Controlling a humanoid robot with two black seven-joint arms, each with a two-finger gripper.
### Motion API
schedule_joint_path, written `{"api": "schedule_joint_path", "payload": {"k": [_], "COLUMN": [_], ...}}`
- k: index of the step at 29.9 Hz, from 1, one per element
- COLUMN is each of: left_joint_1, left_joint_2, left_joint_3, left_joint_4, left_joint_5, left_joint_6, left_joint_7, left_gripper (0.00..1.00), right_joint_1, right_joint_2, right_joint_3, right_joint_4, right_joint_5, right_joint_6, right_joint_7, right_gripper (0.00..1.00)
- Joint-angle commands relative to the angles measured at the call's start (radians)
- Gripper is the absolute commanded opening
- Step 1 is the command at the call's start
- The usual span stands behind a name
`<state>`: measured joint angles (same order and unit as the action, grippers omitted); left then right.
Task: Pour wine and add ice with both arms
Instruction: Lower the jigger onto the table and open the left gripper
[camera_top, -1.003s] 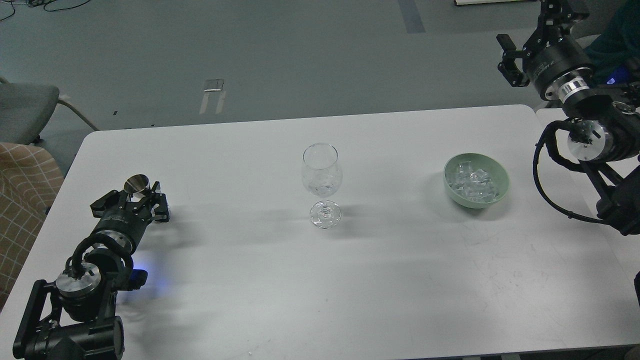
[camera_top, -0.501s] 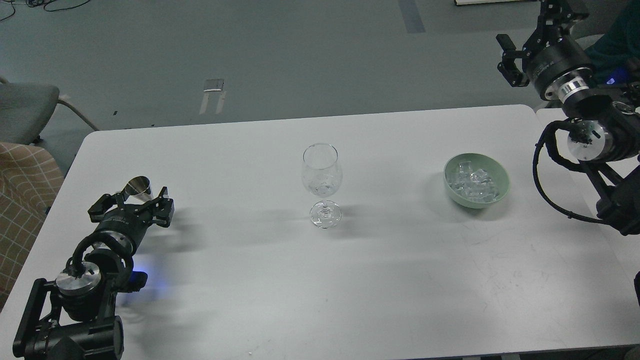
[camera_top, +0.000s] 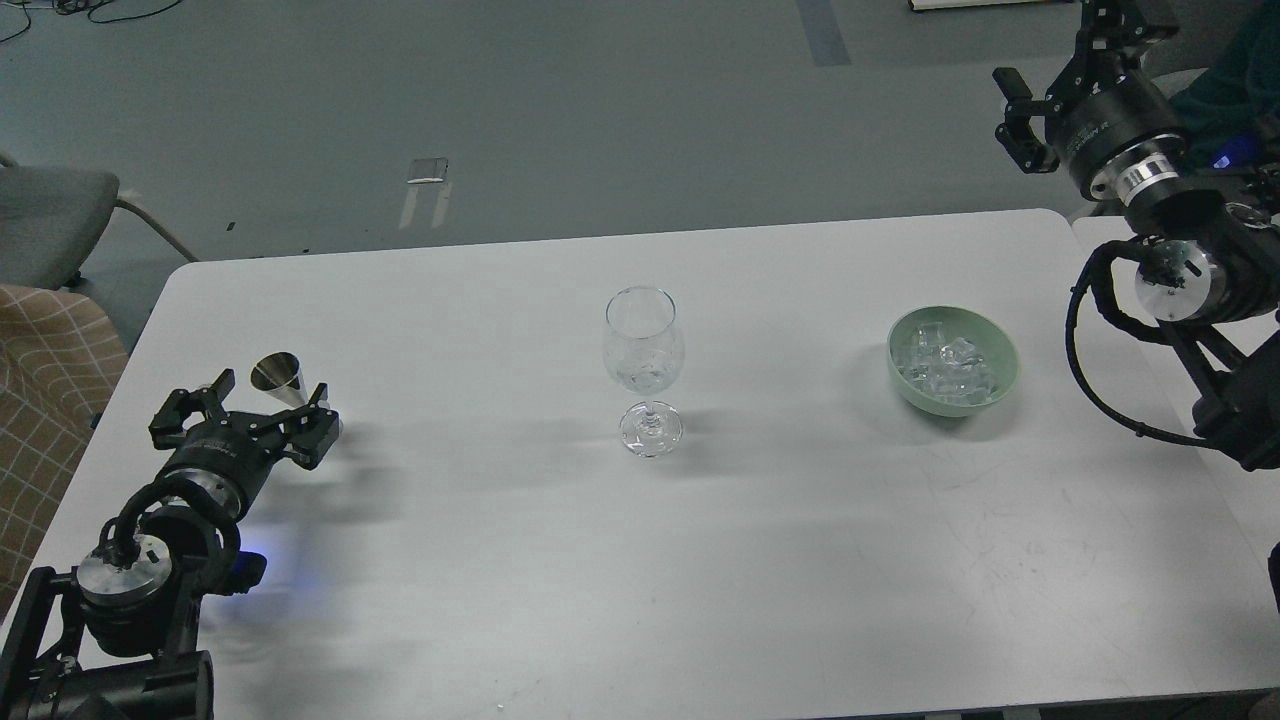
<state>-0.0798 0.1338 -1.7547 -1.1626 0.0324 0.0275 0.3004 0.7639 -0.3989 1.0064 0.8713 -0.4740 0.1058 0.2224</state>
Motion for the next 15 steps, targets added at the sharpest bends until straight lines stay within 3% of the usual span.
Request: {"api": "schedule_joint_path", "payload": {"k": [1, 10, 15], "left_joint_1": [0.037, 0.164, 0.241], "left_joint_2": [0.000, 0.009, 0.096], "left_joint_3": [0.000, -0.019, -0.055], "left_joint_4": [-0.037, -0.132, -0.134], "left_joint_5": [0.000, -0.009, -0.011], "left_joint_6": [0.000, 0.005, -0.078], "left_joint_7": [0.014, 0.042, 0.057], "left_gripper": [0.98, 0.98, 0.98], "right_joint_1": [0.000, 0.002, 0.000], "right_joint_2": [0.000, -0.005, -0.011], "right_joint_3": [0.000, 0.000, 0.000], "right_joint_4": [0.000, 0.000, 0.000], "right_joint_5": [0.000, 0.000, 0.000], "right_joint_6": [0.000, 0.000, 0.000], "right_joint_7": [0.000, 0.000, 0.000], "right_gripper": [1.00, 1.00, 1.00]}}
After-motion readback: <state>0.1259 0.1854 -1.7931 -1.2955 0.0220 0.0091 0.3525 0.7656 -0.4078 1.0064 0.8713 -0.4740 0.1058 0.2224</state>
